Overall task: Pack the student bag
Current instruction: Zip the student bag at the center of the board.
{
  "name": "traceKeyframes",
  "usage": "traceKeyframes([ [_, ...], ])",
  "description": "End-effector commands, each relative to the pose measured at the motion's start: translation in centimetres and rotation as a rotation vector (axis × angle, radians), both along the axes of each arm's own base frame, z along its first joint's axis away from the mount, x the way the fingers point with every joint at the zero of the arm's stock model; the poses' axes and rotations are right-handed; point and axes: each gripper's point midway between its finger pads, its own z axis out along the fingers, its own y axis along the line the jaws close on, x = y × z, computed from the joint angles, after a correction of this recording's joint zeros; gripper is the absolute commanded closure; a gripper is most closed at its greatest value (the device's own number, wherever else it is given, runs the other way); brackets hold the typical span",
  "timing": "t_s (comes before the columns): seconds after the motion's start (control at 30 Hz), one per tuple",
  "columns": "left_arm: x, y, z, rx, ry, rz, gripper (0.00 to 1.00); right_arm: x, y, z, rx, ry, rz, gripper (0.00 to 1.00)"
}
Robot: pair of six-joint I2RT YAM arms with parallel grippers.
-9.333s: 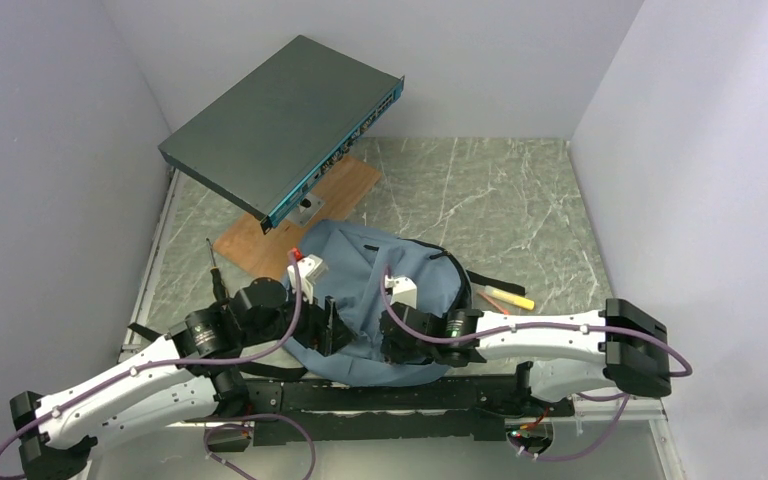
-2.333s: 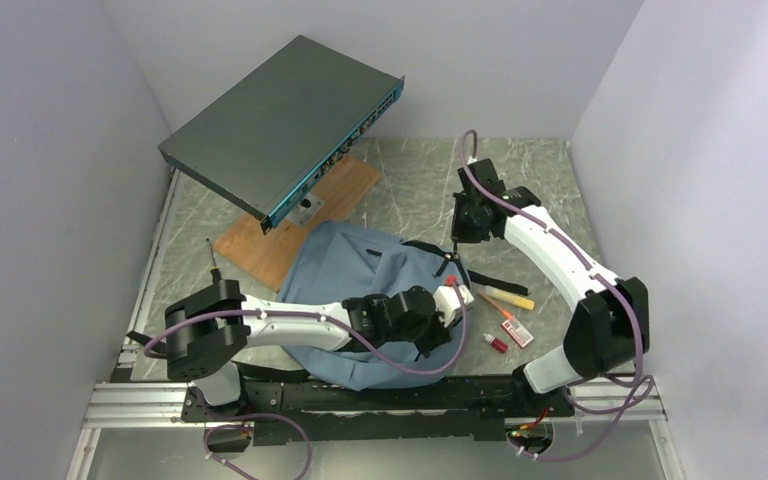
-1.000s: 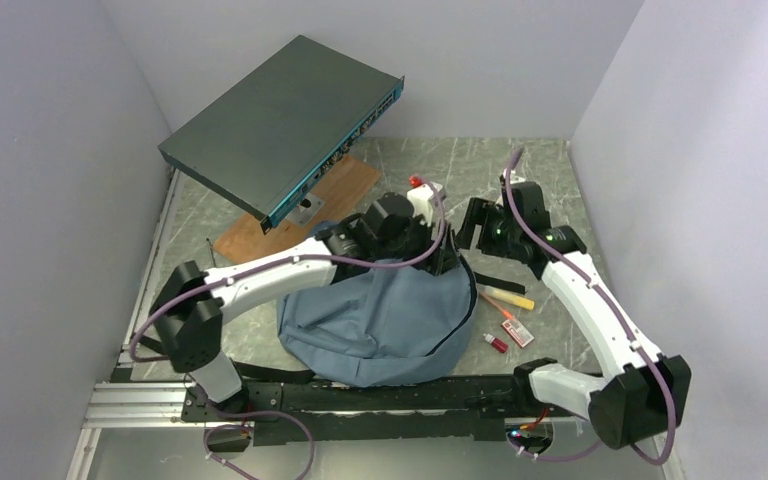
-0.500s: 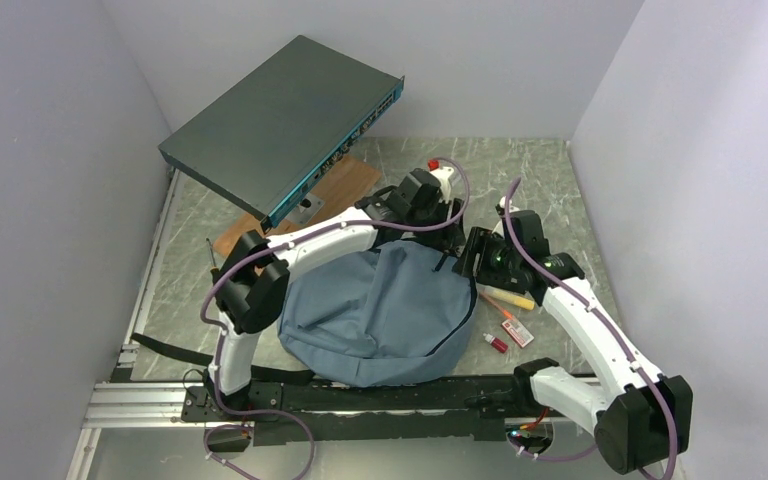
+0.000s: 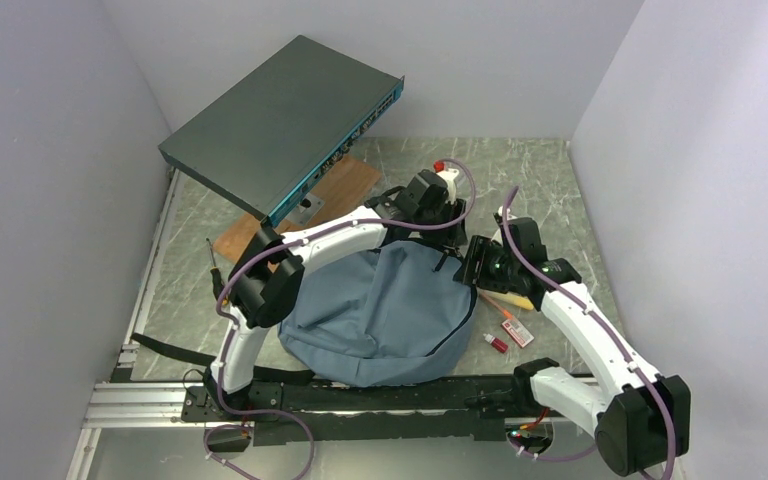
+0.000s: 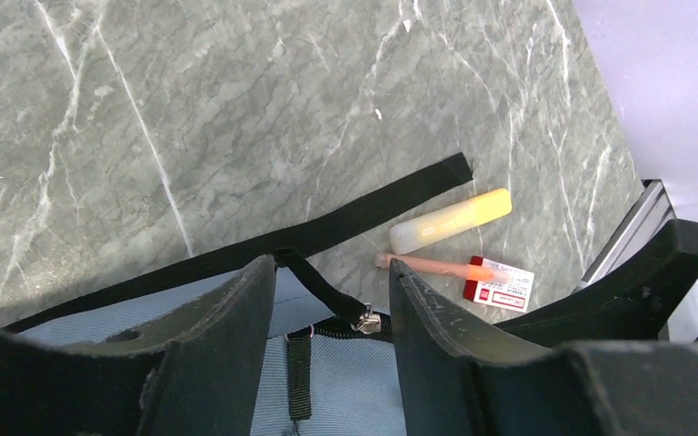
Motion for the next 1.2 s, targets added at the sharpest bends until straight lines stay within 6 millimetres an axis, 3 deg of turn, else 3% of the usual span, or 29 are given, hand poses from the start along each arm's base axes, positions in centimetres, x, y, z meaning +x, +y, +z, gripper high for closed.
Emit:
traceKeyframes([
  [0.0, 0.6, -0.1, 0.9, -0.020, -0.018, 0.029, 0.50, 0.7, 0.4, 0.3, 0.018, -0.031, 0.006, 0.42],
  [0.27, 1.5, 0.8, 1.6, 0.019, -0.084, 0.050, 1.00, 1.0, -0.5, -0.8, -0.012, -0.011, -0.058, 0.63],
  [0.4, 1.8, 2.0, 1.3, 0.060, -0.102, 0.071, 1.00, 1.3, -1.2, -0.9, -0.037, -0.017, -0.110, 0.67],
  [0.47, 2.0, 2.8, 1.2, 0.089, -0.113, 0.093, 1.00, 1.5, -1.4, -1.1, -0.040, -0.015, -0.134, 0.78],
  [0.53, 2.2, 3.9, 1.1, 0.118, -0.128, 0.130, 1.00, 1.5, -1.6, -1.4, -0.045, -0.002, -0.155, 0.97],
  [0.57, 2.4, 4.4, 1.1, 0.130, -0.138, 0.154, 1.00, 1.5, -1.8, -1.4, -0.049, 0.003, -0.170, 1.00],
  [0.77, 3.5, 7.2, 1.2, 0.174, -0.189, 0.247, 1.00, 1.7, -3.4, -2.2, -0.092, -0.006, -0.271, 1.00],
  [0.9, 3.5, 6.6, 2.0, 0.148, -0.161, 0.196, 1.00, 2.8, -2.7, -1.2, -0.060, -0.061, -0.242, 1.00],
  [0.93, 3.4, 6.3, 2.4, 0.138, -0.162, 0.172, 0.93, 3.3, -2.5, -0.7, -0.056, -0.081, -0.240, 1.00],
  [1.03, 2.9, 6.3, 4.8, 0.113, -0.183, 0.134, 0.60, 5.1, -2.4, 1.0, -0.067, -0.123, -0.224, 1.00],
  [1.17, 1.1, 7.6, 9.8, 0.047, -0.244, 0.093, 0.39, 8.0, -2.3, 2.4, -0.114, -0.164, -0.186, 1.00],
])
